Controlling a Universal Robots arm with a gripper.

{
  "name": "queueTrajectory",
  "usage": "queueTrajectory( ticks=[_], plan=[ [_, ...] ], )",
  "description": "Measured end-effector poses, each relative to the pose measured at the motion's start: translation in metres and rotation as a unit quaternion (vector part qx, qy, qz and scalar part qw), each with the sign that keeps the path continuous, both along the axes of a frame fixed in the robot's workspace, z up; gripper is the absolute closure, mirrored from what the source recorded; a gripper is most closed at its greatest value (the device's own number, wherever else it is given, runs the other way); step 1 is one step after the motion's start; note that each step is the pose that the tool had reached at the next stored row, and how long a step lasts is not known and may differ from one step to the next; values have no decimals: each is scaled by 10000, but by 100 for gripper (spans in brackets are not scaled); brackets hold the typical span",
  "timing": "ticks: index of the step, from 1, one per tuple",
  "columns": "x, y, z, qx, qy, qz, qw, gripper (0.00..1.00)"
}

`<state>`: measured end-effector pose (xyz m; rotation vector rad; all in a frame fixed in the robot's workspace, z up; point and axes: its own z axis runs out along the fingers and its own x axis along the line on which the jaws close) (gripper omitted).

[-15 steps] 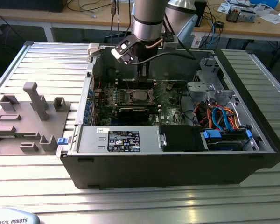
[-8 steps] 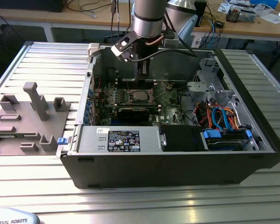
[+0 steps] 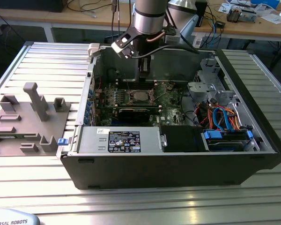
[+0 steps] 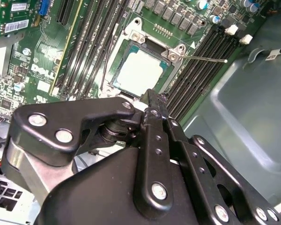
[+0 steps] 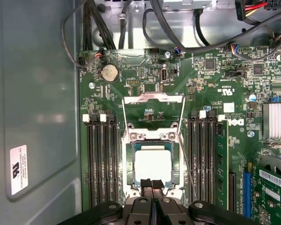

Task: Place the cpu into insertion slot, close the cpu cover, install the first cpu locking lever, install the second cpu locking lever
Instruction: 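Place the cpu into insertion slot, then close the cpu cover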

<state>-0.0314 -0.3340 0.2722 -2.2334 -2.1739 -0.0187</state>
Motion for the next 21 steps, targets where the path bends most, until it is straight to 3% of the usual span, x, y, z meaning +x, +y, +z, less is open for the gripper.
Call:
queueTrajectory(
  ticks=[11,21],
  plan=[
    [0,0,135,0,0,0,10000,89],
    [0,0,147,0,0,0,10000,89]
  ],
)
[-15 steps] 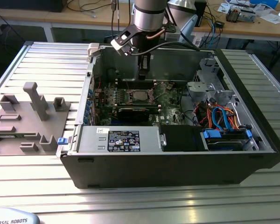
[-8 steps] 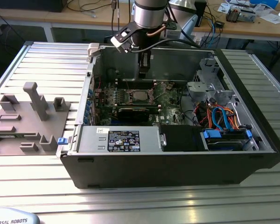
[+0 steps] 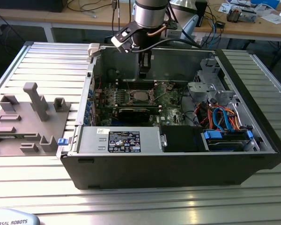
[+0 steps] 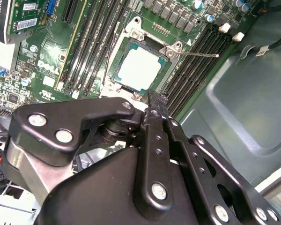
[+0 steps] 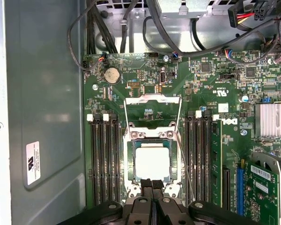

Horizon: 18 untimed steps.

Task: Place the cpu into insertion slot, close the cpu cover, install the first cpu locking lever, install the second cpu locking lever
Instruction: 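Close the cpu cover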

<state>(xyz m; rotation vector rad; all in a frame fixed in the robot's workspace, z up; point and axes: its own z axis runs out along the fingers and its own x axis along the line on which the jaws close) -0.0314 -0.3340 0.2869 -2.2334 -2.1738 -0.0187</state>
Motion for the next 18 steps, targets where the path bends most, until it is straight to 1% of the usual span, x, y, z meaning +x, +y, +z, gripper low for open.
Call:
queueTrajectory(
  ticks=[6,12,18],
  plan=[
    [10,-6,0,1,0,0,10000,89],
    [108,-6,0,1,0,0,10000,89],
    [166,-6,-1,1,0,0,10000,89]
  ],
)
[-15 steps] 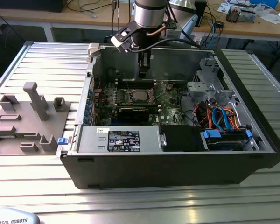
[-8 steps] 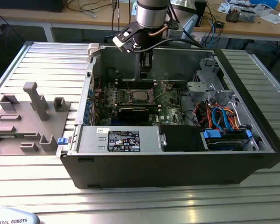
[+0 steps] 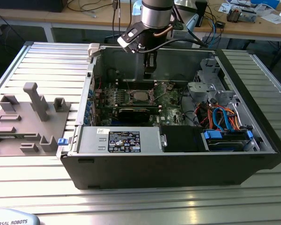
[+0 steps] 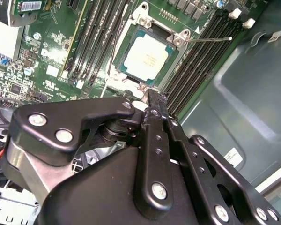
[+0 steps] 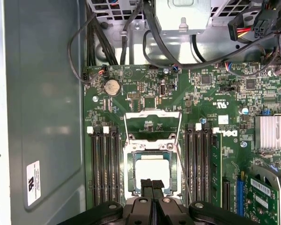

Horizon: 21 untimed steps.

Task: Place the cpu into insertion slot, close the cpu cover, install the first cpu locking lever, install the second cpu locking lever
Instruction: 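Close the cpu cover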

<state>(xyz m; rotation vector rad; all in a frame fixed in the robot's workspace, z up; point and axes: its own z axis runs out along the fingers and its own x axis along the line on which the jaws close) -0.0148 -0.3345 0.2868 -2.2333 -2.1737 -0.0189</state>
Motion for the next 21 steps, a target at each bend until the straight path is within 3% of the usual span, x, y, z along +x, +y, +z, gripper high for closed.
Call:
queueTrajectory(
  ticks=[21],
  plan=[
    [208,0,-2,0,0,0,10000,89]
  ],
)
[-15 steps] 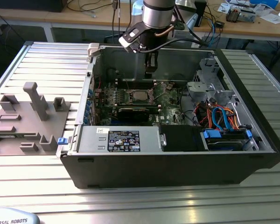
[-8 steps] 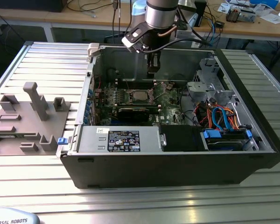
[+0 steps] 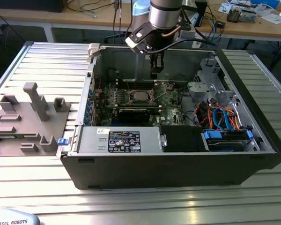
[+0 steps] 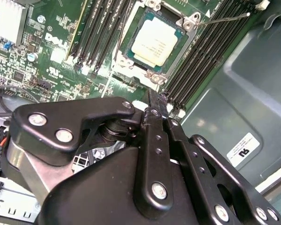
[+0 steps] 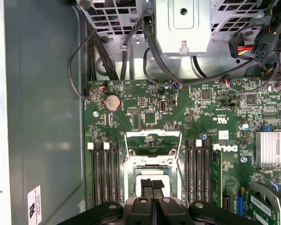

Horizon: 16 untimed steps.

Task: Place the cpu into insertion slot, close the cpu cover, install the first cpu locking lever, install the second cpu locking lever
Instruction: 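Close the cpu cover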

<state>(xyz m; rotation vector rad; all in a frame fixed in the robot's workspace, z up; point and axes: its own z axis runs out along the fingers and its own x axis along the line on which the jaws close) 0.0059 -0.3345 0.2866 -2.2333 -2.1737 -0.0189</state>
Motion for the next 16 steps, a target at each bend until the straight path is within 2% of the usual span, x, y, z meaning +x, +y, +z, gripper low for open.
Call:
queueTrajectory(
  ticks=[16],
  plan=[
    [174,0,-1,0,0,1,10000,89]
  ],
)
